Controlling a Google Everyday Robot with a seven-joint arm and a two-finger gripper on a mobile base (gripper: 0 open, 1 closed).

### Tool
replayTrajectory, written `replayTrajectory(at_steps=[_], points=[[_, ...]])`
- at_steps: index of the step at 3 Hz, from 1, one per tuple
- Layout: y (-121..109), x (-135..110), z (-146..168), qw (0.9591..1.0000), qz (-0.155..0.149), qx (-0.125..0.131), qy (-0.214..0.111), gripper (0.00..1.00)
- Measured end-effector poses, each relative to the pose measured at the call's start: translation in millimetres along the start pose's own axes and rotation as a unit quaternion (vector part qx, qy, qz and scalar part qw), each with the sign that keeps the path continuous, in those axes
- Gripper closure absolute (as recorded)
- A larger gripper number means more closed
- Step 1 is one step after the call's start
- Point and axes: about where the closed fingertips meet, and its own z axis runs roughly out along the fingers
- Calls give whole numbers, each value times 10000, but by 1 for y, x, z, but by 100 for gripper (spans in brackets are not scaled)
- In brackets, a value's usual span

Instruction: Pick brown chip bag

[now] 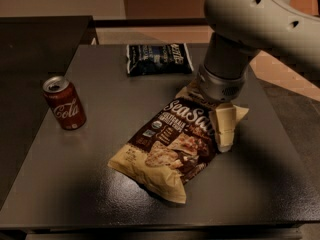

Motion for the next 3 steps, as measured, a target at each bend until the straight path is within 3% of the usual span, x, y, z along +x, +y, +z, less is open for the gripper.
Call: replayTrajectory(at_steps=[1, 3], points=[[-2, -6, 6, 9999, -93, -51, 2, 17], [-3, -17, -5, 9997, -227, 50, 29, 64]])
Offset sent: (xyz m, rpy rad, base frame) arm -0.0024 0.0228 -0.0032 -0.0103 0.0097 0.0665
